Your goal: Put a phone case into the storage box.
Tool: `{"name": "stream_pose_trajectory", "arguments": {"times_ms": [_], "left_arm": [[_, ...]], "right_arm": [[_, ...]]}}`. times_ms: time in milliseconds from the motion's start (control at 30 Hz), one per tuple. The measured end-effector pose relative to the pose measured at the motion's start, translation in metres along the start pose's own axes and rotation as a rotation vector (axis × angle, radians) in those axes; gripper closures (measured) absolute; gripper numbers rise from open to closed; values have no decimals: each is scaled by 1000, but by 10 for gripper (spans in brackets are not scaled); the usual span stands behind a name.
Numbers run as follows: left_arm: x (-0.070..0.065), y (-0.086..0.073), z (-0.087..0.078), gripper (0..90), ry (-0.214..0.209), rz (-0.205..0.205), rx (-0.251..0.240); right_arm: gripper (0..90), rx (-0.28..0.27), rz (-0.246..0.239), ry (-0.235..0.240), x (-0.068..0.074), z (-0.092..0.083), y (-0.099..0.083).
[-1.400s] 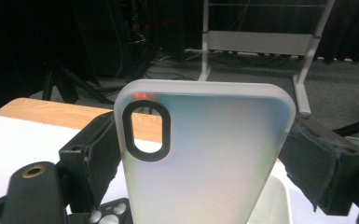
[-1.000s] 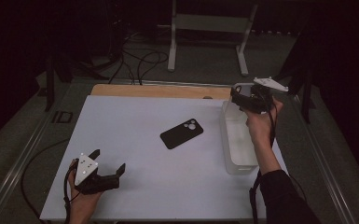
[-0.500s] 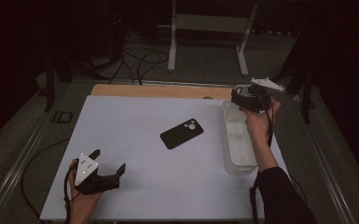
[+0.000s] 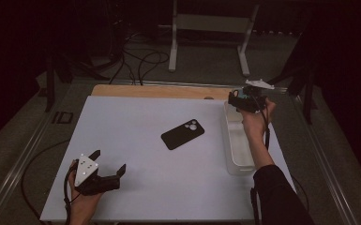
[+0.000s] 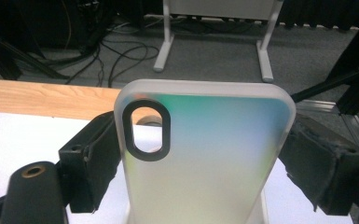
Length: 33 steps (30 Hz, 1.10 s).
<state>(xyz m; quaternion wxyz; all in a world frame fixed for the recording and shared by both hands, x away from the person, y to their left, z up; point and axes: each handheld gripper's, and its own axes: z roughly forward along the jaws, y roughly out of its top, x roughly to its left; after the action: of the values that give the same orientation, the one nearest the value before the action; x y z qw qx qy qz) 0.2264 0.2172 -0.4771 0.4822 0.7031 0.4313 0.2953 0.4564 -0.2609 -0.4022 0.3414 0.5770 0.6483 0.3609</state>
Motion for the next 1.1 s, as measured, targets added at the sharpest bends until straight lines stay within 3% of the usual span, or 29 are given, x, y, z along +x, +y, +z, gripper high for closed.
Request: {"name": "stream_pose_trajectory", "arguments": {"times_ms": [100,500,1100], "left_arm": [[0,0,0,1,0,-2,-2],[1,0,-1,1,-4,-6,-6],[1,0,-2,1,-4,-14,-7]], "right_arm": [[165,16,-21,-11,2,5,-2],[164,74,2,-31,1,24,-10],[164,99,6,-57,2,38,-18]]}}
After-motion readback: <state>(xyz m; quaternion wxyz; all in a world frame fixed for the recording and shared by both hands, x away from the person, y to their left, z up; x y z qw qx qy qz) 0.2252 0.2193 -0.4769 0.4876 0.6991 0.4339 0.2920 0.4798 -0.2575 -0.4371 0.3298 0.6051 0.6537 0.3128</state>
